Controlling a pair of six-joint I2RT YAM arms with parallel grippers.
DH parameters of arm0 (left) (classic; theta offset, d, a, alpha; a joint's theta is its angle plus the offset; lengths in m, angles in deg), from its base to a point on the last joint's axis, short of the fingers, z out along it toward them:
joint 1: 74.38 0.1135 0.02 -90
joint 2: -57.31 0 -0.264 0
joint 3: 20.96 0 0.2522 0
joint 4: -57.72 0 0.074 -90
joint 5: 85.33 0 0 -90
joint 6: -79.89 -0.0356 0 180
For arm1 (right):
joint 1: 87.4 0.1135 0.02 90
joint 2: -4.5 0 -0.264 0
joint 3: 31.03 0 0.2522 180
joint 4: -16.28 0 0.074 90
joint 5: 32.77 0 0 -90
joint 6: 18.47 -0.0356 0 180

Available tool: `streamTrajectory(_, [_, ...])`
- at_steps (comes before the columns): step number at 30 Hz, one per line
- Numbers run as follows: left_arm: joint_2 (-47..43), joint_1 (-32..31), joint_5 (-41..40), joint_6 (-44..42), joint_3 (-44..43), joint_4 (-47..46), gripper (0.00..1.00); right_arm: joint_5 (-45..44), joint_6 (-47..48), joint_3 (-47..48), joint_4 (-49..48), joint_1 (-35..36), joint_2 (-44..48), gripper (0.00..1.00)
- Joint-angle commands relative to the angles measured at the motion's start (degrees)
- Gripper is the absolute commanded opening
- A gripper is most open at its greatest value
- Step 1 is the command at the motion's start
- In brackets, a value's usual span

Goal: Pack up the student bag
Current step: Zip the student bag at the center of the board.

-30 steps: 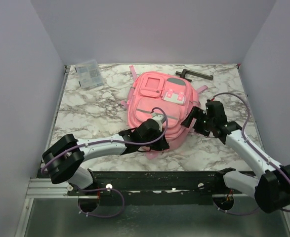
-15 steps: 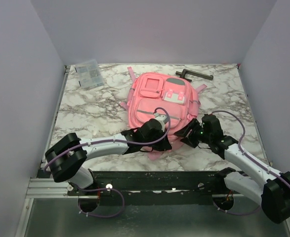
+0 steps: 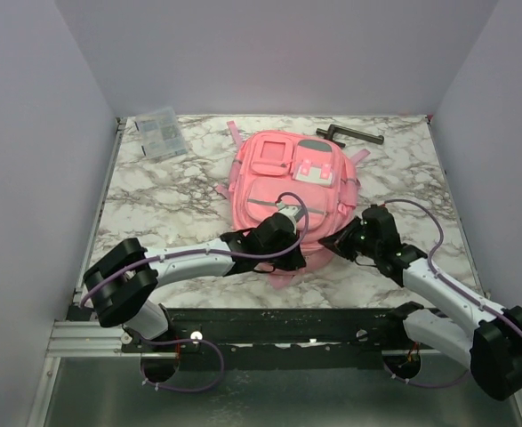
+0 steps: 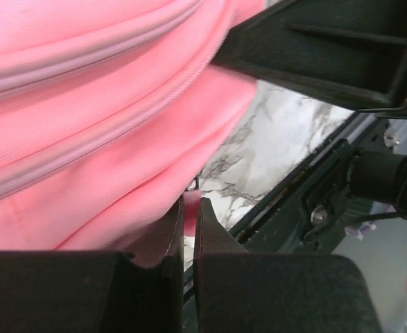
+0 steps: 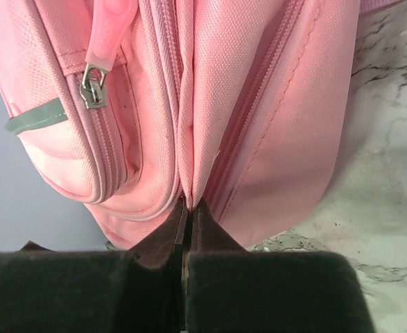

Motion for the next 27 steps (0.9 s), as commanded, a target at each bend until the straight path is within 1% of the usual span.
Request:
streamTrajectory(1, [-2.1,0.9,-9.8,-1.5,-0.9,10.7,0.0,-9.5,3.3,1.4,-0.4,-1.3,2.0,0.0])
streamTrajectory(2, [-2.7,1.4,-12.0,-1.7,-0.6,12.3,0.0,-9.2,4.6,2.4,0.8,-2.3,1.7,0.0])
streamTrajectory(4, [-4.3,2.4,-15.3,-2.5,1.2,14.1,0.0,-5.0,7.2,3.2,1.2,-6.5,1.3,0.0])
streamTrajectory(6, [-6.8,4.4,-16.6,-3.1,4.1,14.3,0.0,2.5,10.1,2.4,-0.4,-13.3,1.0,0.0])
streamTrajectory(7, [-8.4,5.9,-16.5,-3.4,5.5,14.2,0.0,5.2,12.3,2.8,0.3,-17.6,0.6,0.0])
streamTrajectory(8, [-9.7,7.0,-16.2,-4.2,6.9,14.0,0.0,6.5,14.7,3.6,1.3,-20.3,0.3,0.0])
streamTrajectory(9, [-11.5,8.1,-15.6,-5.4,8.1,13.4,0.0,7.2,17.4,4.7,2.3,-22.4,-0.6,0.0])
streamTrajectory(11, [-14.1,9.0,-12.7,-8.8,9.8,11.0,0.0,7.9,22.9,7.7,4.3,-23.1,-3.3,0.0])
streamTrajectory(12, [-14.7,8.9,-9.9,-10.7,9.8,9.5,0.0,9.8,25.5,9.6,5.2,-23.1,-5.7,0.0])
streamTrajectory(14, [-14.7,8.9,-3.6,-12.1,8.7,7.2,0.0,10.2,28.9,12.5,8.7,-23.0,-9.3,0.01])
streamTrajectory(15, [-14.1,8.9,-0.9,-12.0,7.9,6.1,0.0,9.7,29.6,12.9,9.4,-23.0,-10.0,0.08])
streamTrajectory(16, [-13.4,8.9,1.6,-11.2,7.1,5.2,0.0,7.5,29.9,13.3,10.7,-22.9,-9.9,0.23])
streamTrajectory(17, [-12.6,8.7,3.5,-10.0,6.2,4.3,0.0,4.8,30.0,13.6,12.5,-22.3,-9.2,0.33])
streamTrajectory(18, [-11.8,8.4,4.9,-9.2,5.4,3.5,0.0,1.5,30.2,13.8,14.3,-21.5,-7.8,0.41])
streamTrajectory(20, [-10.3,7.4,6.8,-8.1,3.6,2.3,0.0,-3.2,30.4,15.0,18.3,-19.5,-5.2,0.47])
streamTrajectory(22, [-9.1,6.1,8.0,-7.5,1.7,1.3,0.0,-5.2,30.1,16.5,22.7,-17.7,-3.0,0.49])
streamTrajectory(23, [-8.4,5.5,8.9,-7.3,0.7,0.7,0.0,-5.4,29.5,16.9,24.4,-16.5,-1.8,0.5])
streamTrajectory(27, [-4.3,3.6,12.5,-5.6,-3.6,-0.5,0.0,-1.6,25.1,15.7,28.0,-12.6,3.2,0.53])
